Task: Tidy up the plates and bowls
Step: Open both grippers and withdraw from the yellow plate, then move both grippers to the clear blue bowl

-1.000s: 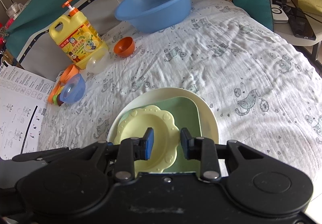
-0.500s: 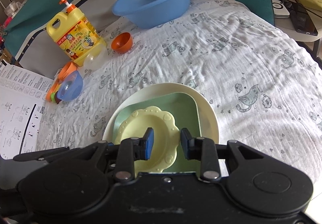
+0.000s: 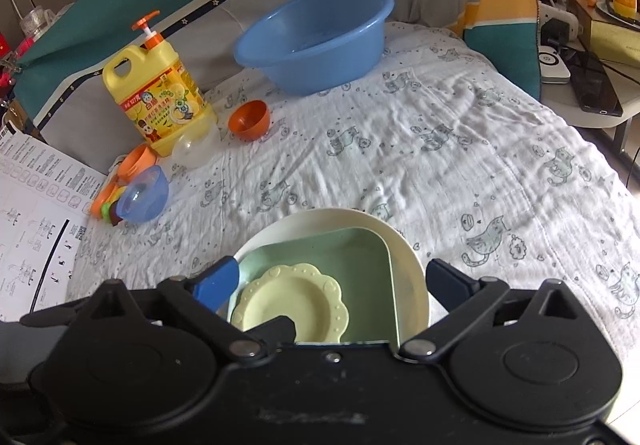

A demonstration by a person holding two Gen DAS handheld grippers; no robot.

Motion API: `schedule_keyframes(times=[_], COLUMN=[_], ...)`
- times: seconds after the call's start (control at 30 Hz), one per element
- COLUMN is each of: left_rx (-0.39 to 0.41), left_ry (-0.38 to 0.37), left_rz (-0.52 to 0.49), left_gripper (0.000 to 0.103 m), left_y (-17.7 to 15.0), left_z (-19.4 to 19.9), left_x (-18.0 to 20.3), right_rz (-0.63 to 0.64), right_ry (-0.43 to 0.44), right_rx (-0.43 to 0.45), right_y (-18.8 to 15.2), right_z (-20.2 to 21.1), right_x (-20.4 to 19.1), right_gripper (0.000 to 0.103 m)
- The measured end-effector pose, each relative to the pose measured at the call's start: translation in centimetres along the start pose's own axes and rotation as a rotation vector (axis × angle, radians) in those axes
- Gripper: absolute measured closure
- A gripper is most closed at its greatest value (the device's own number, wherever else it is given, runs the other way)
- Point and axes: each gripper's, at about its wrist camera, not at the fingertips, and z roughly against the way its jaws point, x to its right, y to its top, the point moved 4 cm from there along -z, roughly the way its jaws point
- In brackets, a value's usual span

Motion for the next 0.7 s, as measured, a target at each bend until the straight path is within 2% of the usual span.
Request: schedule_keyframes(times=[0.2,0.33,0.53,0.7], left_rx=[-0.009,0.002,0.031,0.032], left_ry=[-0.035,-0.031,0.006,0.056], left_rz=[0.007,0.028,0.092,0.192], left_gripper=[0.0,0.0,0.0,0.0], left_y=[-0.2,-0.2,0.1,-0.7], left_z=[0.1,0.3,1.1,1.1], left_x=[0.0,-0.7,-4.4,-9.0], right_rz=[-0.008,-0.004,-0.016,-0.002], right_ry=[-0.016,-0.028,-0.049,-0.051], right_rx=[-0.004,-0.007,-0.015,-0.025], right_y=[-0.1,-0.1,0.4,0.9], right_z=[0.1,0.2,0.1,-0.6], right_x=[-0.1,-0.3,-0.4,-1.7], right_gripper=[0.0,0.0,0.0,0.0])
